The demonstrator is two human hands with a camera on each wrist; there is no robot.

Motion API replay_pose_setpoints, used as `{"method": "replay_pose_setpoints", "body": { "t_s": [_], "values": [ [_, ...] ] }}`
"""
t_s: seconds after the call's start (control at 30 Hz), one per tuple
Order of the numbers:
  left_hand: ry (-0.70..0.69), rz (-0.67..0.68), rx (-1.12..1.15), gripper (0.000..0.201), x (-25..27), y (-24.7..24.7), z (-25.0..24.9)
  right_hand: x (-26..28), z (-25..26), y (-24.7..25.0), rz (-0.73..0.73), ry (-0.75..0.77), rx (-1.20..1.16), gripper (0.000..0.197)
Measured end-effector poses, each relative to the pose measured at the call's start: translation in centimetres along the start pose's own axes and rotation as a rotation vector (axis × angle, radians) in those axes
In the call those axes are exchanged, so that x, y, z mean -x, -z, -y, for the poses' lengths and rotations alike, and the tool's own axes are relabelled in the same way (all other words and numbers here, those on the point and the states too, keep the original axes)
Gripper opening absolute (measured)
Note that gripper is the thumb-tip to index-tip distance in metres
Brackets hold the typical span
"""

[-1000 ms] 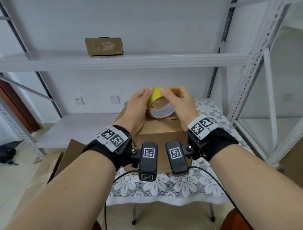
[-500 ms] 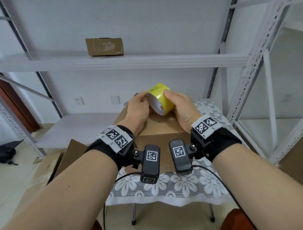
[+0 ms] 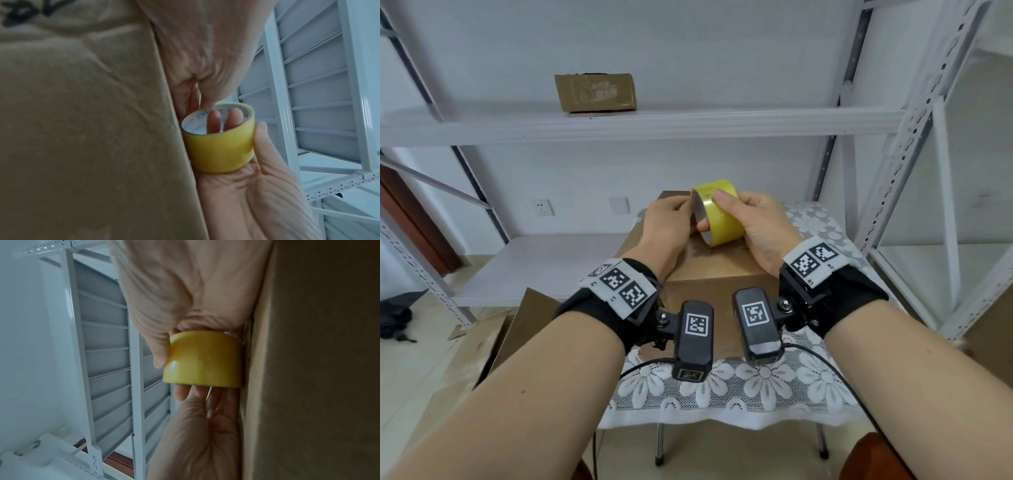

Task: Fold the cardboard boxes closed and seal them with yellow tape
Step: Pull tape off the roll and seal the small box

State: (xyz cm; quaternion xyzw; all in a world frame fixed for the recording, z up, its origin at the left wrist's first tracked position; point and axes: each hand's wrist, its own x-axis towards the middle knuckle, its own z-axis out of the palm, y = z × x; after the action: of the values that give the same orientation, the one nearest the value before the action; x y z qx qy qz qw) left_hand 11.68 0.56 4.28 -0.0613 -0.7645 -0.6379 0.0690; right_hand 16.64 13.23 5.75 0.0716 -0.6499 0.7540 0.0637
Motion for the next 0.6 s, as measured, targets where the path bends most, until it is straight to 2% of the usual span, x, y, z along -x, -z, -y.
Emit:
{"method": "replay_pose_setpoints", "body": {
  "t_s": [0.13, 0.2, 0.37, 0.47, 0.6],
  "values": [
    [0.014, -0.027, 0.013, 0.021, -0.1, -0.1, 0.2, 0.0, -0.2, 0.1, 0.074, -0.001, -0.012, 0.008],
    [0.015, -0.015, 0.023, 0.020, 0.0, -0.2, -0.2, -0.1, -0.3, 0.2, 0.101, -0.001, -0.009, 0.008],
    [0.090, 0.134, 0.334, 0.036, 0.8, -0.2, -1.4, -0.1, -0.5, -0.1, 0.151, 0.028, 0.014, 0.019],
    [0.048, 0.199, 0.287, 0.057, 0.9, -0.1, -1.1, 0.0, -0.6, -0.3, 0.135, 0.061, 0.075, 0.020],
    [0.008, 0.151, 0.262, 0.053, 0.9, -0.1, -1.1, 0.0, -0.6, -0.2, 0.121, 0.056, 0.096, 0.021]
  ]
}}
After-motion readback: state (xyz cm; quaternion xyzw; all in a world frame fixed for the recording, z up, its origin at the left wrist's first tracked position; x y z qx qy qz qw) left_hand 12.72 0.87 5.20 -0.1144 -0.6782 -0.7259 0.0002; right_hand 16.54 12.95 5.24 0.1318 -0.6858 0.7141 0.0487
